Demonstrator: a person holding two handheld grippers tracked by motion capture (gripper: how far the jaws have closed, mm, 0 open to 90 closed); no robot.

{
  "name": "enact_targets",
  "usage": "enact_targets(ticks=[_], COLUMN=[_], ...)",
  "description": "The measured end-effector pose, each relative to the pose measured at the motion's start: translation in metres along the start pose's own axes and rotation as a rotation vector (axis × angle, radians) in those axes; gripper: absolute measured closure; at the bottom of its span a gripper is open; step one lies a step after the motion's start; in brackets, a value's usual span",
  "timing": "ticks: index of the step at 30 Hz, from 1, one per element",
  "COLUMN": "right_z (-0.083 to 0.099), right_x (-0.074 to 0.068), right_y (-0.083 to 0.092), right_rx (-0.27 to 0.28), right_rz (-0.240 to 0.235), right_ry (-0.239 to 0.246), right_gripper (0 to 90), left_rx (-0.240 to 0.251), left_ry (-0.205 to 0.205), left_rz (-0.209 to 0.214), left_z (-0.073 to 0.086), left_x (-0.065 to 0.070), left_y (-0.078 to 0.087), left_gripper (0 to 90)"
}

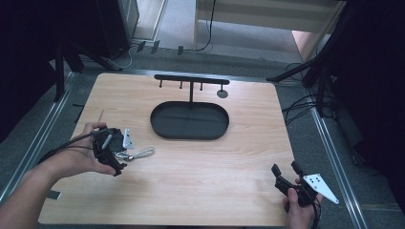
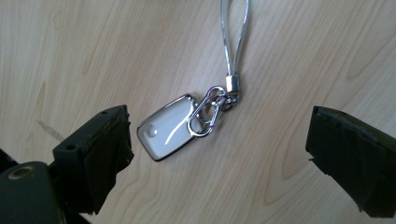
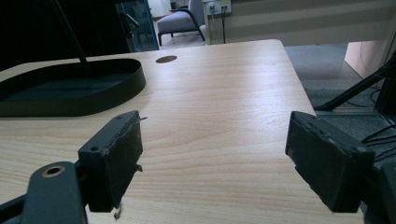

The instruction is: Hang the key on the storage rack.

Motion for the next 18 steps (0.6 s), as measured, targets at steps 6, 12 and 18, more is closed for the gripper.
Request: enact_targets(ticks=[6, 12, 18], right_z=[0.0, 0.0, 0.001], right_x=[0.0, -0.001, 0.003], right_y=[0.0, 0.0, -0.001], right_rx=[0.001, -0.002, -0.009], right_rz=[-0.004, 0.003, 0.111], right_ry=[-0.007, 0.017, 0.113], right_gripper=[18.9, 18.0, 8.0], left_rx=[0.021, -0.053, -0.105], left_ry=[0.065, 0.001, -0.012], left_rz=[0.074, 0.103, 0.17], left_z=[-0.018, -0.022, -0.022], left_x=[-0.003, 0.0, 0.006], left_y=[-0.002, -0.018, -0.036], left_gripper=[30.2, 41.0, 54.0])
Point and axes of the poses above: each handheld gripper's, and its own axes: y roughly backward along the jaws, z roughly out of its underside, x roughly to its right, the point moved 10 cm from there along -y, roughly forward along the jaws, and after that the axes turned 11 degrees about x, right-handed, at the moved point
